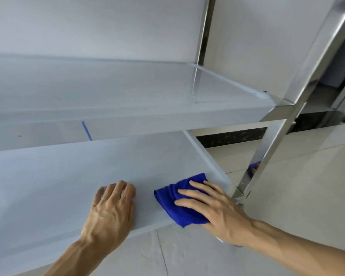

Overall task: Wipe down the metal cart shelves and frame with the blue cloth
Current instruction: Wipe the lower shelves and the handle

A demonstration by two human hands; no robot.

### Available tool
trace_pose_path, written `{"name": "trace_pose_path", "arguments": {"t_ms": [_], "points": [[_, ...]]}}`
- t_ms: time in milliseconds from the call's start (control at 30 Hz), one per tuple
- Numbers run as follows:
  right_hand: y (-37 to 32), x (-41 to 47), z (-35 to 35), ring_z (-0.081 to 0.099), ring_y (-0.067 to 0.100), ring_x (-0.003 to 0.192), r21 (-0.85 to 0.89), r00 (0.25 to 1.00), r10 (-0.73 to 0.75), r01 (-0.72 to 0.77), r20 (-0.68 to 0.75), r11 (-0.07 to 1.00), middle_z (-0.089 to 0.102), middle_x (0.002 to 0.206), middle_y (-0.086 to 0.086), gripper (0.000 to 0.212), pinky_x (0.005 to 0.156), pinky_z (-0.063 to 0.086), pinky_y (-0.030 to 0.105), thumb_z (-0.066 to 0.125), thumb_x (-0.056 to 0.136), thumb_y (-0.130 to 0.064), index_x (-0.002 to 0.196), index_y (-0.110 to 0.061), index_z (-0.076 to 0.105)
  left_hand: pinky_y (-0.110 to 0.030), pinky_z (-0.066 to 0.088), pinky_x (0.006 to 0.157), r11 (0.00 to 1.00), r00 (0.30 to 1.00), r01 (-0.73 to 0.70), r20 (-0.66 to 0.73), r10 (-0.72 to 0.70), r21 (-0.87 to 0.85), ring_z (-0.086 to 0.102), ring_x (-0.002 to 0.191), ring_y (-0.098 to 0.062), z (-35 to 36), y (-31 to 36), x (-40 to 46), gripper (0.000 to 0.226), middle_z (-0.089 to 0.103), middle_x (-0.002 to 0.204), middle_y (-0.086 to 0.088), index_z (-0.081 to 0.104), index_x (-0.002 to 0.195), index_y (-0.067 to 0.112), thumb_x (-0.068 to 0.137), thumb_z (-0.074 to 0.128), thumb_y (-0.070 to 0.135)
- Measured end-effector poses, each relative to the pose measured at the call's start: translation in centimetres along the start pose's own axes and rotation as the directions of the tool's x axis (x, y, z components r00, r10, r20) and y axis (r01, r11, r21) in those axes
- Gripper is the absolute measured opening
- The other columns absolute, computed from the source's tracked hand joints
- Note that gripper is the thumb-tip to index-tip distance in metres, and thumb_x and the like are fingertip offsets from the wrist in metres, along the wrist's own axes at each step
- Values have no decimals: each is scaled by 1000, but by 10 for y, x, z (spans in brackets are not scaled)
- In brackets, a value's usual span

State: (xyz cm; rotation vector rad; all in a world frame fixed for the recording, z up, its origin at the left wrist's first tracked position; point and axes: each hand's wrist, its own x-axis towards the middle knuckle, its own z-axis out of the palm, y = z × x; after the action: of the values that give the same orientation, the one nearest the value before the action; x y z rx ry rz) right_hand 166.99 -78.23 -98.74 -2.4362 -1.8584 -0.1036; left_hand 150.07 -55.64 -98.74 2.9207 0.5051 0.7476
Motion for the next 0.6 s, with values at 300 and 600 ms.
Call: {"name": "trace_pose_path", "arguments": {"t_ms": [300, 600], "points": [[7, -53, -55, 62, 8, 110, 609, 926, 373, -329, 58, 722, 63, 123, -20, 66, 94, 51, 29, 53, 83, 7, 120, -47, 60, -32, 52, 78, 964, 978, -173, 77, 192, -202, 66, 84, -22, -51, 41, 8, 24, 63, 99, 3, 66, 100, 18, 90, 44, 21], [-6, -138, -123, 75, 30, 88, 948, 471, 826, -219, 311, -232, 76, 104, 12, 28, 60, 61, 36, 69, 89, -11, 116, -20, 69, -43, 46, 93, 793, 731, -595, -322, 602, 130, 57, 108, -30, -165, 142, 61, 37, 61, 122, -4, 59, 122, 16, 85, 61, 20]]}}
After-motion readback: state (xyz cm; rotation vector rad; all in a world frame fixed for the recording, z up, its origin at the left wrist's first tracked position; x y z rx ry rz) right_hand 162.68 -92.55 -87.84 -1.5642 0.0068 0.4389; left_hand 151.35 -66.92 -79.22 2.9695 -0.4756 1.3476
